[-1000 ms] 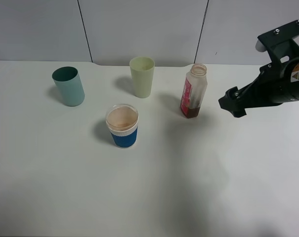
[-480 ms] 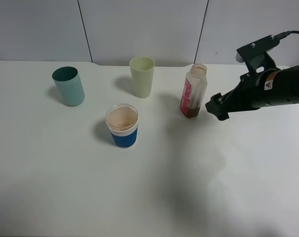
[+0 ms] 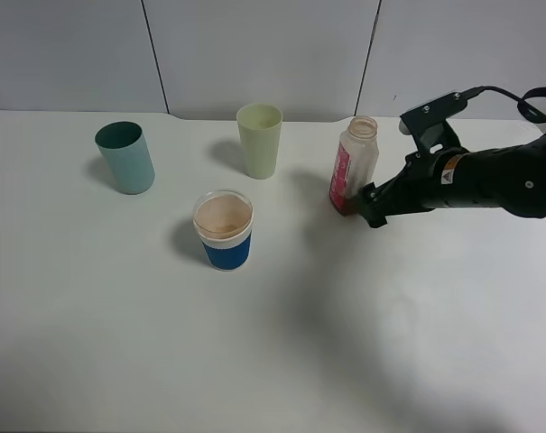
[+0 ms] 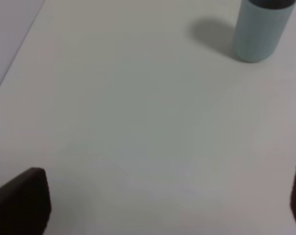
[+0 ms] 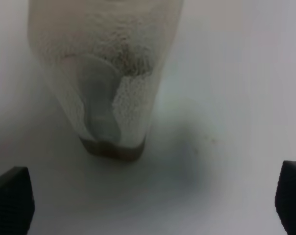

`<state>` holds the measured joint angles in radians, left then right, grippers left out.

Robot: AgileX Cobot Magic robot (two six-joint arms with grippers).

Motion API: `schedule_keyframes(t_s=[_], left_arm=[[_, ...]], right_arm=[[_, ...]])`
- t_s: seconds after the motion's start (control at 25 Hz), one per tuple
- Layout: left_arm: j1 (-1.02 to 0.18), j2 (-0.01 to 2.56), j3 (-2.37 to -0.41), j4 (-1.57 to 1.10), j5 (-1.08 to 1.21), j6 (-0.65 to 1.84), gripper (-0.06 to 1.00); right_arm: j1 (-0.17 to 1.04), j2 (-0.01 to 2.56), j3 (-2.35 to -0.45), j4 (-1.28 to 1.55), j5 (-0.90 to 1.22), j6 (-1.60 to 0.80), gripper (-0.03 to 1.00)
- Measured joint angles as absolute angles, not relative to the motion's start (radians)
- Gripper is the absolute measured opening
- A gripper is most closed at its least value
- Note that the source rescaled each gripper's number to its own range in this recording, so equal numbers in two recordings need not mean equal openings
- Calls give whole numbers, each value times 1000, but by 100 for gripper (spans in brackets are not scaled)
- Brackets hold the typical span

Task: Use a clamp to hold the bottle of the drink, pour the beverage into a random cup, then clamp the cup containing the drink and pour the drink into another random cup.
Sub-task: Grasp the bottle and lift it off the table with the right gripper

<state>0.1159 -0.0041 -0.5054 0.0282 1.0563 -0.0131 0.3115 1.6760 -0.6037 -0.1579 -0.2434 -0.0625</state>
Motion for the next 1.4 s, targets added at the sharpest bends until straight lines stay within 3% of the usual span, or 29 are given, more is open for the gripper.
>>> schedule_keyframes(t_s=[0.84, 1.4], left_arm=[[116, -4, -505, 28, 1056, -13, 100], [116, -4, -505, 28, 1056, -13, 100]], right_arm=[[369, 1948, -606, -155, -693, -86, 98], [378, 2003, -606, 29, -875, -201, 98]])
